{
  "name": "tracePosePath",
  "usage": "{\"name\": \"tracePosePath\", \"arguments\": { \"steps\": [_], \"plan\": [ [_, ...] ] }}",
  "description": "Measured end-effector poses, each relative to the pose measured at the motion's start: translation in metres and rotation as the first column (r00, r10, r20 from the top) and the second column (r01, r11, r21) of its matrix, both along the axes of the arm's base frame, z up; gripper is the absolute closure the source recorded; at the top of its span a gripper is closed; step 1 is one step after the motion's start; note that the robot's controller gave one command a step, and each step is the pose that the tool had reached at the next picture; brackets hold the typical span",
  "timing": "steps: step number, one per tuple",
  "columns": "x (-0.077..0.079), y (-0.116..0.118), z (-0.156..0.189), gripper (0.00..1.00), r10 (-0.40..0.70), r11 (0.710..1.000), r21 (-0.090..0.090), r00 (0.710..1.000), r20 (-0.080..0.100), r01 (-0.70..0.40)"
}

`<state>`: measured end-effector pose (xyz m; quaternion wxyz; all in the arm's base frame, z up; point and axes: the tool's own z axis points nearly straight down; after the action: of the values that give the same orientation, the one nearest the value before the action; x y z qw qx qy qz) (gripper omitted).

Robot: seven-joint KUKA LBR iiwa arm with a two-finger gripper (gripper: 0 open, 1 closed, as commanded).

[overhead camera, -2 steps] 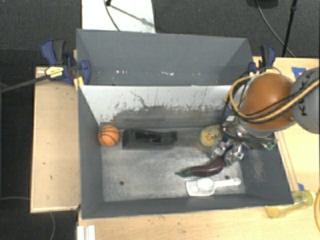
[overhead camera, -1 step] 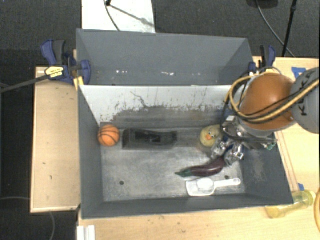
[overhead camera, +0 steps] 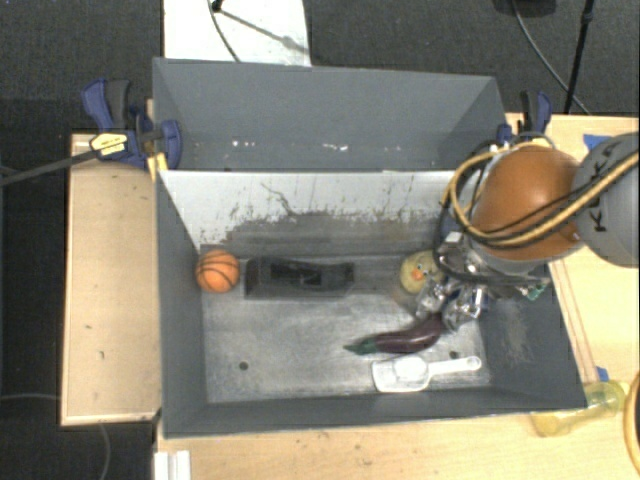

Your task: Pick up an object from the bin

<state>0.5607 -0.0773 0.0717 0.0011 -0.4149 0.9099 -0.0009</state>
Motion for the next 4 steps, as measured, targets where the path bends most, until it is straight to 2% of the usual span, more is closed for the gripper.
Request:
{"name": "tracePosePath", "arguments": {
  "steps": [1,2,3,4],
  "plan": [
    [0.004,-0.007,0.052,1.00,-0.026,1.000,0.003,1.000,-0.006,0.026],
    [0.006,-0.010,0.074,1.00,-0.032,0.999,0.002,0.999,-0.001,0.032],
    [0.012,-0.009,0.042,1.00,0.146,0.989,-0.002,0.989,0.009,-0.146],
    [0.013,-0.009,0.012,1.00,0.214,0.977,0.004,0.977,-0.003,-0.214]
  ]
}}
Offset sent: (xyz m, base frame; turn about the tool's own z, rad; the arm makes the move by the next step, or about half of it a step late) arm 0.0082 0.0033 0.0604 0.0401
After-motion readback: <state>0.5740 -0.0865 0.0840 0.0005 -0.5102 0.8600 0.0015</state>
